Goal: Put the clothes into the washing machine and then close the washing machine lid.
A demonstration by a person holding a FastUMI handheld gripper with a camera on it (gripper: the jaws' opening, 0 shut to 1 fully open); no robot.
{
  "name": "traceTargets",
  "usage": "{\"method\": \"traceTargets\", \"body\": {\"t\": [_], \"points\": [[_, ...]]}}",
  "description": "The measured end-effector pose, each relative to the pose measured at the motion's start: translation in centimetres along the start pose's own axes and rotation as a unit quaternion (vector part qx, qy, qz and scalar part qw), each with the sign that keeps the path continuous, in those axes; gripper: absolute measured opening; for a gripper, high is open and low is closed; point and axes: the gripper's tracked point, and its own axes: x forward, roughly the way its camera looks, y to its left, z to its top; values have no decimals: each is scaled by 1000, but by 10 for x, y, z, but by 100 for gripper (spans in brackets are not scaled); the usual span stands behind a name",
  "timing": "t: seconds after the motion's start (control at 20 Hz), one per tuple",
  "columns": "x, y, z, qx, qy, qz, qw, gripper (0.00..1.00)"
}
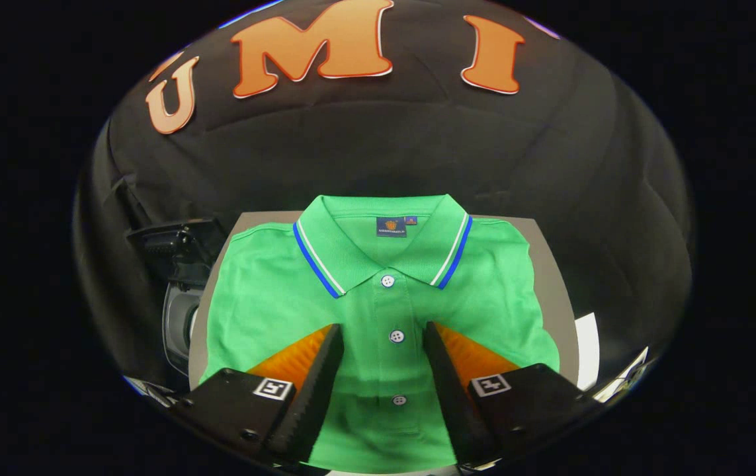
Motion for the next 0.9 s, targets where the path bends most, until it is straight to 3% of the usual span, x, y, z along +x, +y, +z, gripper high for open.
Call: {"method": "traceTargets", "body": {"t": [0.05, 0.1, 0.25, 0.55, 0.65, 0.85, 0.9], "points": [[0, -5, -2, -3, 3, 0, 1000, 78], [1, -7, 0, -13, 6, 0, 1000, 65], [0, -3, 0, -12, 14, -8, 1000, 46], [2, 0, -1, 5, 22, -11, 1000, 46], [0, 0, 1, 4, 22, -19, 1000, 34], [-1, 3, 2, -1, 19, -25, 999, 34], [0, 3, 3, 2, 16, -28, 999, 26]]}}
